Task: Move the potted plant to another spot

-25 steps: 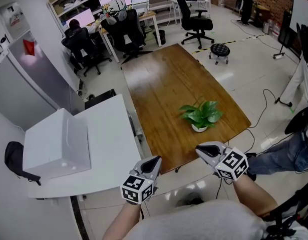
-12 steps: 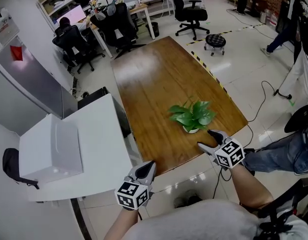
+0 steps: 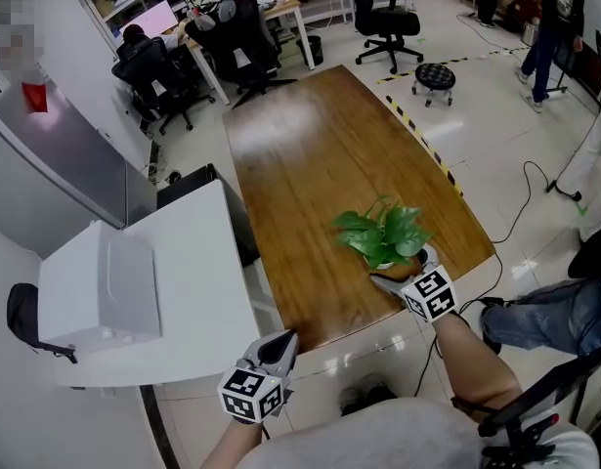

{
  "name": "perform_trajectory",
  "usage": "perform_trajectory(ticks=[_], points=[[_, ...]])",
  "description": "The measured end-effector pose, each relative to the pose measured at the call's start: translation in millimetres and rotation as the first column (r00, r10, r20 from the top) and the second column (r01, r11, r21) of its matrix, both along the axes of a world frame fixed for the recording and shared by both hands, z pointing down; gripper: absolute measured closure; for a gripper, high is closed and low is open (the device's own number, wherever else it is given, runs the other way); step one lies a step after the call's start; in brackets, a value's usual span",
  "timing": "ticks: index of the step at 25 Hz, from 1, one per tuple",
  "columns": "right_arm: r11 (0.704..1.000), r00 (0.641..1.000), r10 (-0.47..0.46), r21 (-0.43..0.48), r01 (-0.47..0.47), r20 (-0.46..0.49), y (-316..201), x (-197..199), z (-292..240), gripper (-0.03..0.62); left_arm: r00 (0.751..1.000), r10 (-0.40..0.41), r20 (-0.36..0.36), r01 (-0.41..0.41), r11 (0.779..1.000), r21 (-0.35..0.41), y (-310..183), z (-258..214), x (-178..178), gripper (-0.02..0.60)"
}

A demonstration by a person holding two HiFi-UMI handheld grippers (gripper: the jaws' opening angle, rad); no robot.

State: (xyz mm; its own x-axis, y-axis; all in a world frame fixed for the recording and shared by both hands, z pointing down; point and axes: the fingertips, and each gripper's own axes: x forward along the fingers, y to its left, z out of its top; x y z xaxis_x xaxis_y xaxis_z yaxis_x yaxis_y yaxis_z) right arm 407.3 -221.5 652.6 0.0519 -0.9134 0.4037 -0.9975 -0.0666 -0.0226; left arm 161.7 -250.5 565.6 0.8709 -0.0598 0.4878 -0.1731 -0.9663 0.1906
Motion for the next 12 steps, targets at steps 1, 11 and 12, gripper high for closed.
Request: perform_trajectory(ticks=[1,11,12], points=[[1.0,1.0,0.006,0.009,-0.007,0.003,-3.5,2.8,2.1,0.086,1.0,-0.002,0.004,0.002,1.0,0.001,0.1,1.5,-0.4,0.584],[0.999,1.0,0.025,0.042,-0.026,0.018,-23.9,11.3,17.7,0.077,1.0,-0.012,0.022,0.012,1.0,-0.001,-2.9,7.9,3.7,0.584],[0.999,1.0,0.026,0.039,-0.027,0.014,-24.6,11.8,18.5,0.082,1.0,-0.013,0.022,0.013,1.0,-0.001,-3.4,8.4,4.2,0.584]])
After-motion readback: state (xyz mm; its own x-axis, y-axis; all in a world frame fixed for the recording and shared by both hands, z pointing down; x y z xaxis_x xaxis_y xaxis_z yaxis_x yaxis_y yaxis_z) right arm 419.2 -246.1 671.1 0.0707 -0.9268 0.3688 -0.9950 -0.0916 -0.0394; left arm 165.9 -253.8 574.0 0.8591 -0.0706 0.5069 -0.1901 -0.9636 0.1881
